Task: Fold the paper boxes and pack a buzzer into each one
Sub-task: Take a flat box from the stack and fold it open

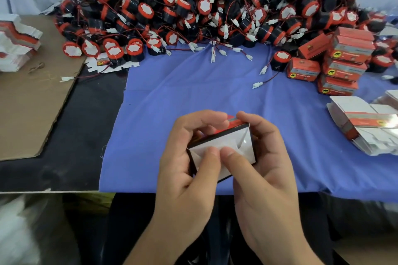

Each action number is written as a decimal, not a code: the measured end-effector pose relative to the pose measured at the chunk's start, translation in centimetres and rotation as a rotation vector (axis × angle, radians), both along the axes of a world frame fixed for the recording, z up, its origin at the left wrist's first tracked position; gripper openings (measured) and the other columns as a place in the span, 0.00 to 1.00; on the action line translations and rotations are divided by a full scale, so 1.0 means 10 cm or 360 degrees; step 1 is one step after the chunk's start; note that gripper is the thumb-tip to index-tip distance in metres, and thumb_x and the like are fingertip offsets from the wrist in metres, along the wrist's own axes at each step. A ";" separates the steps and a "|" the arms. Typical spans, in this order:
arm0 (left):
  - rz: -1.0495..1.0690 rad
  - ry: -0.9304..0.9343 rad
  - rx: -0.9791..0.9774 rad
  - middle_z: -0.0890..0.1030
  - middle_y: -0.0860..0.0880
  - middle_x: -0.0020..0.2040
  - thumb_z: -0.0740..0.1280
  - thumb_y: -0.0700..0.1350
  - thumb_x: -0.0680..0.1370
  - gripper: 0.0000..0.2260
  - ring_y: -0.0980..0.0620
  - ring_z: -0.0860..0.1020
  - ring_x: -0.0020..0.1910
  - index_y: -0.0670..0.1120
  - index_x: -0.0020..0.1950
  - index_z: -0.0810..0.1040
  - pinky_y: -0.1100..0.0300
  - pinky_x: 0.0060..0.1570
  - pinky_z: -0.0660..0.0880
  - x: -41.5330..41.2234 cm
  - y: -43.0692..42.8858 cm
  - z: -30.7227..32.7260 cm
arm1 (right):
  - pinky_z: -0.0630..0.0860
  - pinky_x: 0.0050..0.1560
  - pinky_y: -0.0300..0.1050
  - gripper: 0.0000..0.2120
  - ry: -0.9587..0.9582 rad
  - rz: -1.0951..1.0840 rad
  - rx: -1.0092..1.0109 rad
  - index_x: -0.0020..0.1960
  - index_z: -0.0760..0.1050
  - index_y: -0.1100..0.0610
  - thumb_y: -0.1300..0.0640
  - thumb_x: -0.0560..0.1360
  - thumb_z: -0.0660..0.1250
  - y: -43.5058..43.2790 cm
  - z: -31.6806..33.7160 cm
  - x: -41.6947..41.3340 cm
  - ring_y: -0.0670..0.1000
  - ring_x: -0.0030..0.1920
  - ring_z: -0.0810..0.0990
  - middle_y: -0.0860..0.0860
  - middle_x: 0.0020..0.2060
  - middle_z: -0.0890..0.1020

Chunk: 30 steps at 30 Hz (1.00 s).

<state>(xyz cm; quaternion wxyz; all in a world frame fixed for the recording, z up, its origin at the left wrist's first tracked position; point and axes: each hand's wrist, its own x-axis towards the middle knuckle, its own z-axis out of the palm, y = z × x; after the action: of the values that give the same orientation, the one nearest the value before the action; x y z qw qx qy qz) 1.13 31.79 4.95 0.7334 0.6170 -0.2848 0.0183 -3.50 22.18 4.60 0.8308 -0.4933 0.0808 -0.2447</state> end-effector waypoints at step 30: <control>0.0083 0.0370 -0.0329 0.81 0.48 0.53 0.63 0.31 0.78 0.18 0.49 0.78 0.52 0.54 0.55 0.80 0.48 0.52 0.74 0.05 -0.05 -0.15 | 0.81 0.54 0.46 0.46 0.0381 -0.0044 0.0730 0.67 0.63 0.39 0.68 0.60 0.79 0.00 0.08 0.00 0.54 0.52 0.88 0.59 0.51 0.87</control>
<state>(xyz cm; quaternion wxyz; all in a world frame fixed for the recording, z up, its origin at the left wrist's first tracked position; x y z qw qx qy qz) 1.63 31.28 3.46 0.8204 0.5433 -0.1783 -0.0049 -3.51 22.13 5.36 0.9021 -0.3164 0.2386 -0.1711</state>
